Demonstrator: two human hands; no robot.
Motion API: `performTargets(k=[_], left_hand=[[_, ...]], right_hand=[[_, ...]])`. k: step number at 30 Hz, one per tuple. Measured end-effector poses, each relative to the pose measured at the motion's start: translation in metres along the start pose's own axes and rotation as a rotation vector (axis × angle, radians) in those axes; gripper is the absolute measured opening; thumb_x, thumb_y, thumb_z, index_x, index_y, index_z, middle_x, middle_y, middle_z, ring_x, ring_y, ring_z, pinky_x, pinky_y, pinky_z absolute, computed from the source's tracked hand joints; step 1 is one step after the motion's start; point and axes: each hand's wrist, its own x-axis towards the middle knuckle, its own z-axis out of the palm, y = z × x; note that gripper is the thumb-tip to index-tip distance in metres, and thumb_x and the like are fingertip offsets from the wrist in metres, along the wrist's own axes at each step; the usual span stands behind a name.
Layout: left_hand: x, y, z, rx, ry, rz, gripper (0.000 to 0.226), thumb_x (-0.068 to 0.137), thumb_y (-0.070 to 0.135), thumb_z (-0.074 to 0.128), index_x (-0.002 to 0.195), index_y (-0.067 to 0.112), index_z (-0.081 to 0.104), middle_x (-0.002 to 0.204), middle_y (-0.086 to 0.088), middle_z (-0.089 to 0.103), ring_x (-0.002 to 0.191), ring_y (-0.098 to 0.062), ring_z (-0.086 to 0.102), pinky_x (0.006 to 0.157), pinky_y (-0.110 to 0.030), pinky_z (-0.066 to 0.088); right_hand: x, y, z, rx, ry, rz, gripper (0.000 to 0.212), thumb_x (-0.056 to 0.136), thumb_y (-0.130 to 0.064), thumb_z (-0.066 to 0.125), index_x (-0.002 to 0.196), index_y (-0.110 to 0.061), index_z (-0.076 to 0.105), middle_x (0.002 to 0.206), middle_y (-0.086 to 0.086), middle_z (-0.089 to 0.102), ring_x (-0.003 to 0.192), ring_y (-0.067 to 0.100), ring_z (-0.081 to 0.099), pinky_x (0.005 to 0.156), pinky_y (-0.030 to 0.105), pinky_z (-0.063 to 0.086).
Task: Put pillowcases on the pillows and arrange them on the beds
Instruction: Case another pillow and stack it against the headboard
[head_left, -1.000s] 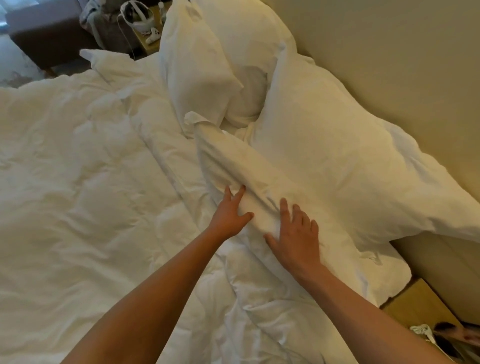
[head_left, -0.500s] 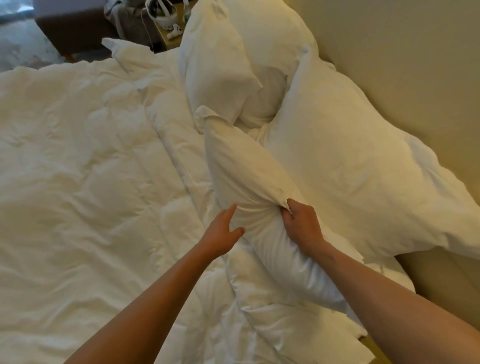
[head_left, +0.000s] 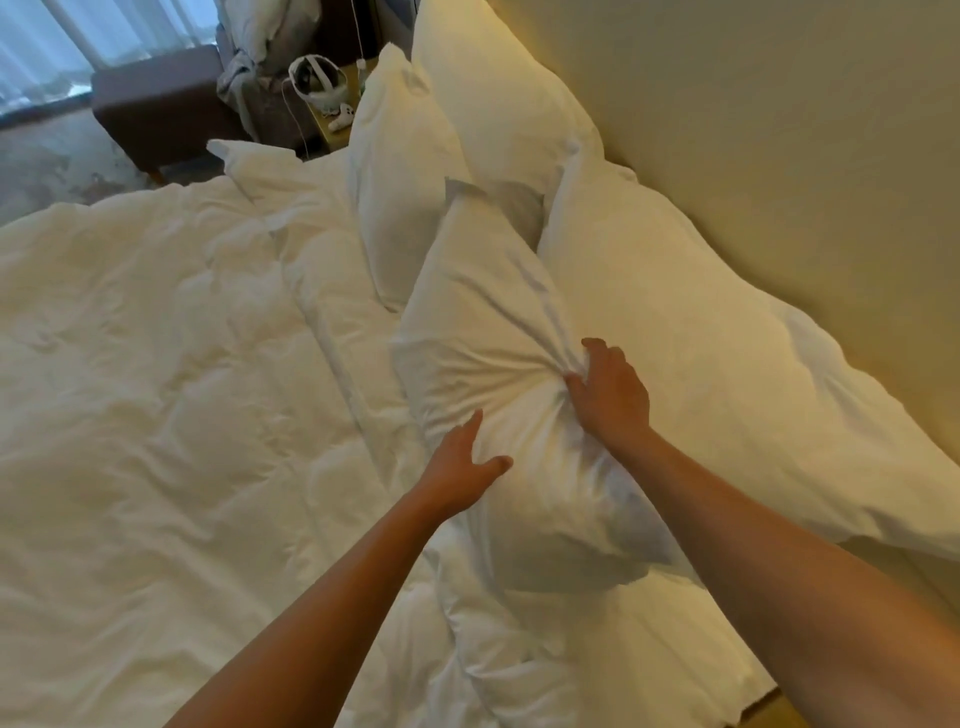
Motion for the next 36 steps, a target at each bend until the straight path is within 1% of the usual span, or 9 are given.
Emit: performTargets(k=[4, 7, 9, 12, 19, 25, 28, 32, 36], left_hand=[[0.019, -0.015, 0.024, -0.012, 0.019, -0.128, 0.099, 0.088, 0.057, 0.069, 0.163, 0.034, 0.008, 0.169, -0.005, 0.019, 0.154, -0.027, 0.025, 0.121, -0.044, 0.028], [0.033, -0.025, 0.036, -0.066, 0.036, -0.215, 0.107, 0.084, 0.06, 0.071, 0.162, 0.039, 0.001, 0.168, -0.006, 0.021, 0.152, -0.03, 0.028, 0.119, -0.046, 0.033], [0.04, -0.03, 0.043, -0.148, 0.048, -0.256, 0.109, 0.081, 0.063, 0.071, 0.159, 0.045, -0.003, 0.167, -0.005, 0.021, 0.15, -0.03, 0.03, 0.119, -0.048, 0.036], [0.049, -0.03, 0.057, -0.237, 0.095, -0.264, 0.11, 0.078, 0.071, 0.07, 0.156, 0.054, -0.006, 0.168, -0.001, 0.02, 0.15, -0.031, 0.032, 0.115, -0.054, 0.041], [0.08, 0.014, 0.101, -0.246, 0.129, -0.187, 0.107, 0.077, 0.072, 0.07, 0.155, 0.057, -0.003, 0.167, -0.002, 0.027, 0.149, -0.03, 0.034, 0.118, -0.052, 0.038], [0.105, 0.067, 0.134, -0.346, 0.041, -0.164, 0.107, 0.075, 0.074, 0.07, 0.149, 0.066, -0.005, 0.161, -0.003, 0.034, 0.142, -0.032, 0.042, 0.108, -0.053, 0.048], [0.102, 0.056, 0.13, -0.382, 0.016, -0.212, 0.108, 0.074, 0.072, 0.073, 0.151, 0.064, -0.001, 0.162, 0.0, 0.032, 0.142, -0.032, 0.041, 0.109, -0.054, 0.048], [0.082, 0.023, 0.112, -0.362, 0.078, -0.243, 0.106, 0.078, 0.063, 0.076, 0.157, 0.053, 0.005, 0.163, -0.002, 0.033, 0.143, -0.03, 0.042, 0.112, -0.052, 0.045], [0.062, 0.004, 0.081, -0.412, 0.187, -0.185, 0.107, 0.081, 0.059, 0.076, 0.157, 0.053, 0.001, 0.163, -0.004, 0.037, 0.141, -0.027, 0.047, 0.114, -0.049, 0.044]], right_hand=[[-0.011, 0.023, 0.042, -0.066, -0.033, 0.101, 0.085, 0.094, -0.071, 0.048, 0.156, -0.017, 0.027, 0.14, 0.014, 0.052, 0.123, 0.038, 0.056, 0.094, 0.05, 0.049], [-0.022, 0.032, 0.069, -0.123, -0.053, 0.113, 0.098, 0.091, -0.082, 0.039, 0.161, -0.016, 0.021, 0.14, 0.014, 0.053, 0.118, 0.036, 0.059, 0.091, 0.048, 0.049], [-0.022, 0.034, 0.081, -0.113, -0.078, 0.067, 0.087, 0.096, -0.075, 0.04, 0.158, -0.016, 0.025, 0.134, 0.012, 0.057, 0.109, 0.035, 0.064, 0.079, 0.043, 0.05], [-0.008, 0.04, 0.082, -0.03, -0.105, -0.008, 0.054, 0.102, -0.062, 0.042, 0.131, -0.017, 0.047, 0.107, 0.013, 0.071, 0.09, 0.037, 0.069, 0.064, 0.038, 0.044], [0.006, 0.09, 0.032, 0.192, -0.015, 0.013, 0.033, 0.103, -0.047, 0.053, 0.084, -0.02, 0.057, 0.08, 0.007, 0.069, 0.077, 0.035, 0.064, 0.061, 0.034, 0.035], [0.03, 0.123, -0.014, 0.178, 0.052, 0.011, 0.039, 0.103, -0.047, 0.054, 0.076, -0.019, 0.059, 0.066, -0.007, 0.055, 0.062, 0.022, 0.054, 0.051, 0.034, 0.035], [0.026, 0.118, -0.009, 0.14, -0.028, 0.011, 0.037, 0.103, -0.05, 0.052, 0.082, -0.021, 0.058, 0.071, -0.005, 0.058, 0.066, 0.023, 0.056, 0.057, 0.036, 0.044], [0.007, 0.095, 0.015, 0.164, -0.123, -0.027, 0.029, 0.101, -0.053, 0.053, 0.094, -0.025, 0.057, 0.075, -0.005, 0.058, 0.067, 0.023, 0.053, 0.06, 0.037, 0.042], [-0.006, 0.069, 0.023, 0.287, -0.139, -0.044, 0.028, 0.101, -0.041, 0.061, 0.093, -0.016, 0.07, 0.079, 0.002, 0.069, 0.074, 0.026, 0.063, 0.065, 0.039, 0.047]])
